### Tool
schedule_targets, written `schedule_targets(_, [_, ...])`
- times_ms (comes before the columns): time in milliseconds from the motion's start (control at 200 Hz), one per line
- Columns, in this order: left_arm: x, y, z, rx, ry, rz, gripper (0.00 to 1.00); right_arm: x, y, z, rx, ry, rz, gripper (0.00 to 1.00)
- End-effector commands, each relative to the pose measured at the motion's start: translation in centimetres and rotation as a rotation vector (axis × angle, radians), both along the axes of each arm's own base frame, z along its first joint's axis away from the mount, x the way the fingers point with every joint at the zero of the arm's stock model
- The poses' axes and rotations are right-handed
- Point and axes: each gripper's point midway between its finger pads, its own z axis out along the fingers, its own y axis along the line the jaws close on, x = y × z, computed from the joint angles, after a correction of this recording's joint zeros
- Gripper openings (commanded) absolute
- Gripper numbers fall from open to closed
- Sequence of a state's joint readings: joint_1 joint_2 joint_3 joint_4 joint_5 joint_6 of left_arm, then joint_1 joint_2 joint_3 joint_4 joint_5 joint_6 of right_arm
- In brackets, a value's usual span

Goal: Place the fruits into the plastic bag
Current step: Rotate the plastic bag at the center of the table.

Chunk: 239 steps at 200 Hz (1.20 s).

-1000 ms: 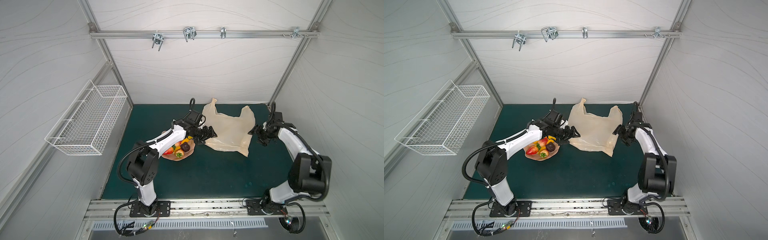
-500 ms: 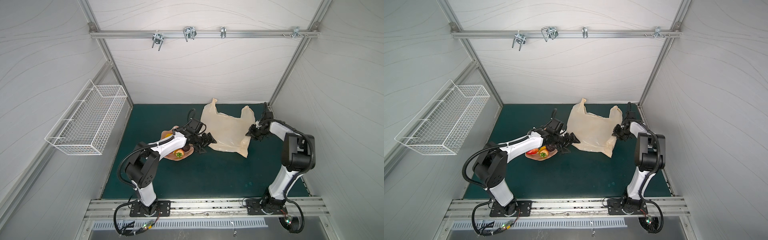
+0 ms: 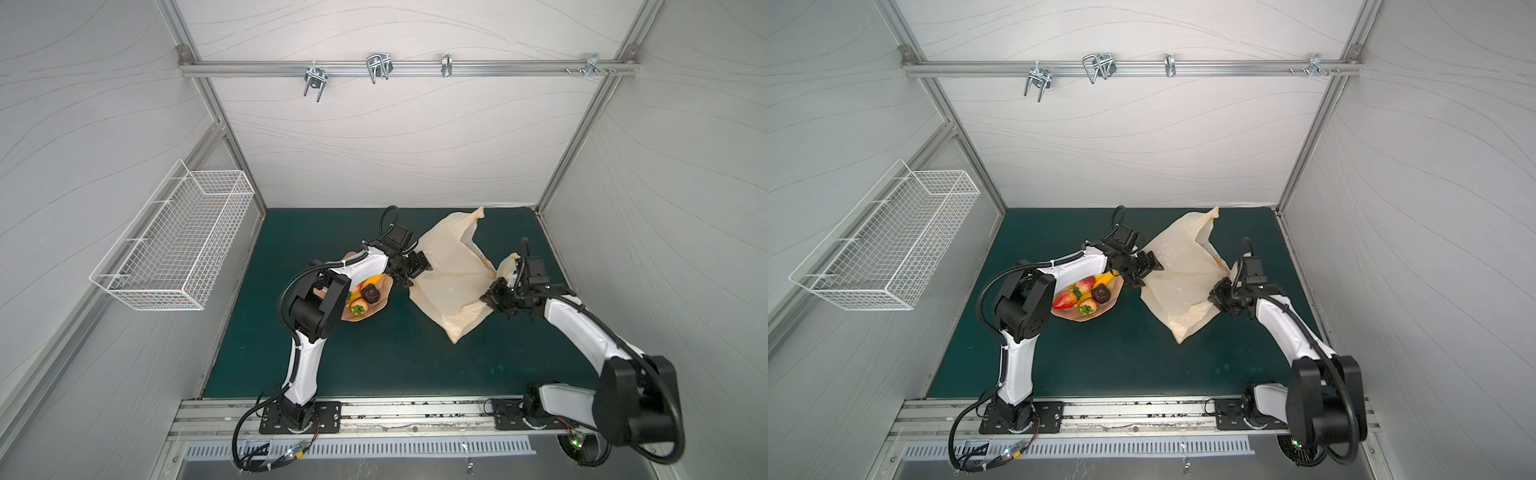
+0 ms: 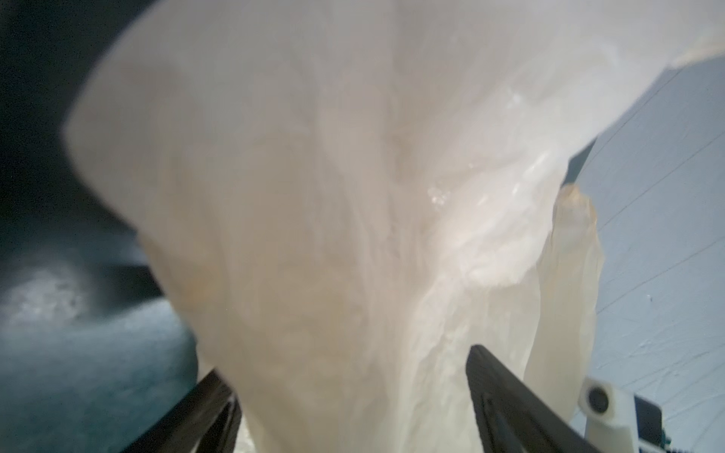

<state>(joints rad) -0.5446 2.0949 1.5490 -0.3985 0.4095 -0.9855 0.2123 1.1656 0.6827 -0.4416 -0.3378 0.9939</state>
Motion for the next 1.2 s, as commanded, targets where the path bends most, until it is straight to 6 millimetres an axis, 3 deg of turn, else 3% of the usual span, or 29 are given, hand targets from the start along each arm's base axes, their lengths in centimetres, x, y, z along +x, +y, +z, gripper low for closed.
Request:
schedule_targets(0, [2.4, 0.6, 0.6, 0.052, -0.078, -0.03, 0.87, -3.5, 1.8, -1.3, 0.103, 0.147, -0.191, 0.3])
schedule_targets(95, [3.8, 0.7, 1.5, 0.052, -0.116, -0.045, 0.86, -5.6, 3.7, -0.3, 0.145, 0.15, -0.154, 0.51])
schedule_targets(185, [4.7, 0.7, 3.2, 0.033, -0.155, -0.065, 0.86, -6.6, 3.9, 3.0, 0.113, 0.09, -0.068, 0.64])
schedule_targets(280, [4.9, 0.5, 5.1, -0.004, -0.187, -0.08, 0.86, -7.5, 1.9, 7.3, -0.012, 0.004, 0.015, 0.8])
schedule_targets(395, [4.9, 0.1, 7.8, -0.049, -0.231, -0.092, 0.88, -7.2, -0.7, 11.6, -0.127, -0.083, 0.06, 0.83])
schedule_targets(520, [4.7, -0.2, 11.8, -0.083, -0.294, -0.124, 0.9, -4.4, -4.3, 13.1, -0.208, -0.127, 0.047, 0.83])
schedule_targets(620, [4.0, -0.2, 15.4, -0.086, -0.356, -0.159, 0.9, -0.8, -8.3, 12.1, -0.271, -0.126, 0.023, 0.82])
schedule_targets(715, [2.4, 0.3, 17.9, -0.071, -0.404, -0.201, 0.91, 2.4, -11.9, 9.7, -0.339, -0.111, 0.023, 0.76])
schedule_targets(840, [-0.7, 0.6, 20.1, -0.042, -0.463, -0.287, 0.91, 5.7, -13.1, 5.6, -0.344, -0.059, 0.119, 0.69])
schedule_targets(855, [-1.3, 0.7, 19.3, -0.029, -0.45, -0.304, 0.91, 6.1, -13.1, 5.2, -0.343, -0.054, 0.131, 0.67])
schedule_targets(1015, [-5.5, 1.0, 18.3, -0.015, -0.44, -0.399, 0.91, 8.6, -12.7, 0.5, -0.306, -0.004, 0.19, 0.59])
schedule_targets(1191, [-9.5, 1.4, 15.5, 0.011, -0.333, -0.486, 0.9, 10.1, -11.7, -2.8, -0.348, 0.04, 0.291, 0.56])
